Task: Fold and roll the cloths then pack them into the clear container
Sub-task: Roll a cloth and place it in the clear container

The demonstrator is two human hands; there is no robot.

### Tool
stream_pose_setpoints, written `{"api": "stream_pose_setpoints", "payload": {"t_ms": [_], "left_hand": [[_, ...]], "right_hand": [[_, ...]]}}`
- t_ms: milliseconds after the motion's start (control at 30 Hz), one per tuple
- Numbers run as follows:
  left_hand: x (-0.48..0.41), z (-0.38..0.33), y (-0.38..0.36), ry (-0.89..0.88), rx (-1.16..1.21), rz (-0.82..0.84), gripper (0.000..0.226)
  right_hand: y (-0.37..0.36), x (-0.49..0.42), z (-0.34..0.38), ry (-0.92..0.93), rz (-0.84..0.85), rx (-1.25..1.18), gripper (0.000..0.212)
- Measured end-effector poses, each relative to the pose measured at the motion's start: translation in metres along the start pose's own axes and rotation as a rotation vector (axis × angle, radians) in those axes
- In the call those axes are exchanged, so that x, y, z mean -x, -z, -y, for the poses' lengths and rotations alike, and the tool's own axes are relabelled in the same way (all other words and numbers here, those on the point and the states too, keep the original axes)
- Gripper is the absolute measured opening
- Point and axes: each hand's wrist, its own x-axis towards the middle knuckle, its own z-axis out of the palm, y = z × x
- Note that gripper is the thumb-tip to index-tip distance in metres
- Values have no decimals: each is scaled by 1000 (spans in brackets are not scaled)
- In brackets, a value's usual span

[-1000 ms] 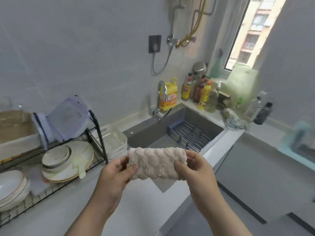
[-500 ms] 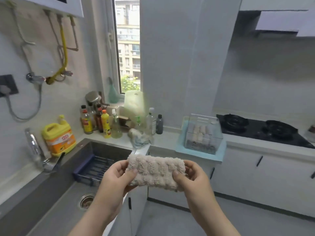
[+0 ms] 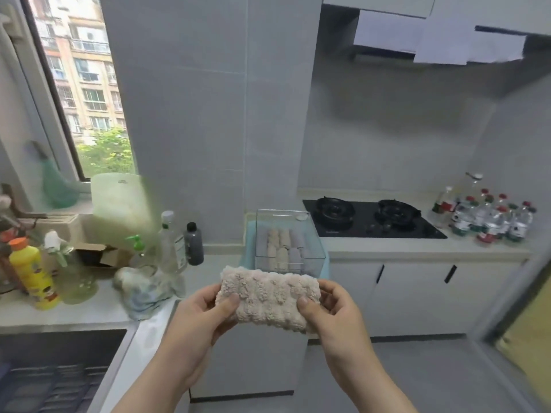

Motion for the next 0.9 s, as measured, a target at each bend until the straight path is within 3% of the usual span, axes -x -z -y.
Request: {"api": "stream_pose_setpoints", "payload": {"t_ms": [167,300,400,533,633,900], "left_hand": [[-89,-9,7,44,34,10,22],[-146,-14,1,86,92,124,22],[-184,-10,-7,120,73,207,39],[-241,6,-32,132,89,2,36],[-281,19,-58,115,96,-87,21],[-389,46,-121,123,-64,-14,10]], "right_hand": [[-27,-75,-9,-46,-11,19,36],[-34,-119,-15,-54,-38,24,33],[-26,-147,-19,-59,-80,17,30],[-10,-185,-28,-68,-84,34,30],[3,-213,-37,-89,-13,70,37],[61,-326,-39,-111,294,359,71]]}}
